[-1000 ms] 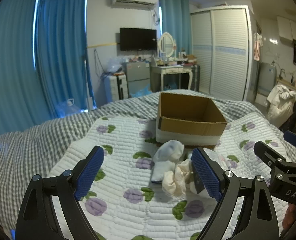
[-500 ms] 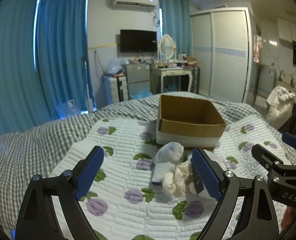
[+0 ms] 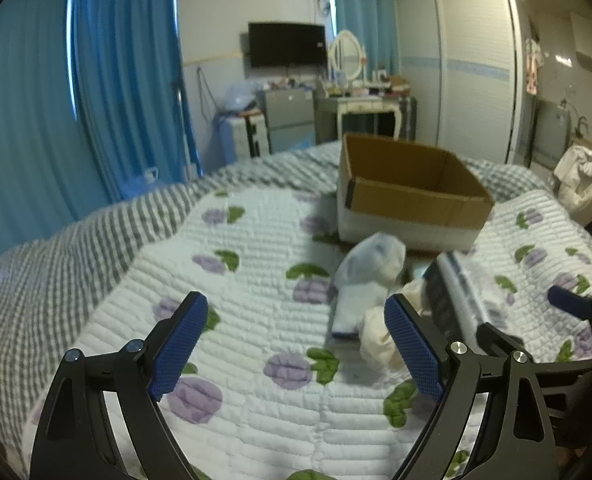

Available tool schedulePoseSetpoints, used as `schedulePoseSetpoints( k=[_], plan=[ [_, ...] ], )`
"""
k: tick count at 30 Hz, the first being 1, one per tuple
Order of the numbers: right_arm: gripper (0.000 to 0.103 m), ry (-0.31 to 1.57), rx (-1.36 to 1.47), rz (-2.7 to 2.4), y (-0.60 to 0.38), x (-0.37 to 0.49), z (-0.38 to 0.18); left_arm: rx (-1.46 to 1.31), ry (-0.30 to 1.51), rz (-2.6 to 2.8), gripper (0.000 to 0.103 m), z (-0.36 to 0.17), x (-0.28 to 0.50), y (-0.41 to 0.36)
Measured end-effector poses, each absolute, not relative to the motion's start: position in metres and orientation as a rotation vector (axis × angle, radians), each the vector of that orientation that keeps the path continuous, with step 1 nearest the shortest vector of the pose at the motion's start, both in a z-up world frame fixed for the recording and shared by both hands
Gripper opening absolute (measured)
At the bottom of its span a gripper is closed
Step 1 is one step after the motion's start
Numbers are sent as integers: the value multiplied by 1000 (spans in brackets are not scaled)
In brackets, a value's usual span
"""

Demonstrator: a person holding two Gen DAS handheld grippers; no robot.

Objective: Organize soft objects
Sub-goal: 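Grasp the white barcode tissue pack with the right gripper while the left gripper grasps the cream lace underwear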

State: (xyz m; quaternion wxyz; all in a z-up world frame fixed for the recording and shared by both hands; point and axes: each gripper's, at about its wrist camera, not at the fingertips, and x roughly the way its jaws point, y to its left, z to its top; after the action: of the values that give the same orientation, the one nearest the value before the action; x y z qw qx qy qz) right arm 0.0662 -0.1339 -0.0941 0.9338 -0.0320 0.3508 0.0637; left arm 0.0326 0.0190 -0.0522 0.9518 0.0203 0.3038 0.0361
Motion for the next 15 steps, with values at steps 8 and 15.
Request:
schedulePoseSetpoints(
  k=[8,15],
  plan=[
    [90,823,-26,141,-132,94,-130,32,677,60,91,-72,45,21],
    [77,754,33,169,-147,77,-111,49,685,16,91,-71,44,10]
  ],
)
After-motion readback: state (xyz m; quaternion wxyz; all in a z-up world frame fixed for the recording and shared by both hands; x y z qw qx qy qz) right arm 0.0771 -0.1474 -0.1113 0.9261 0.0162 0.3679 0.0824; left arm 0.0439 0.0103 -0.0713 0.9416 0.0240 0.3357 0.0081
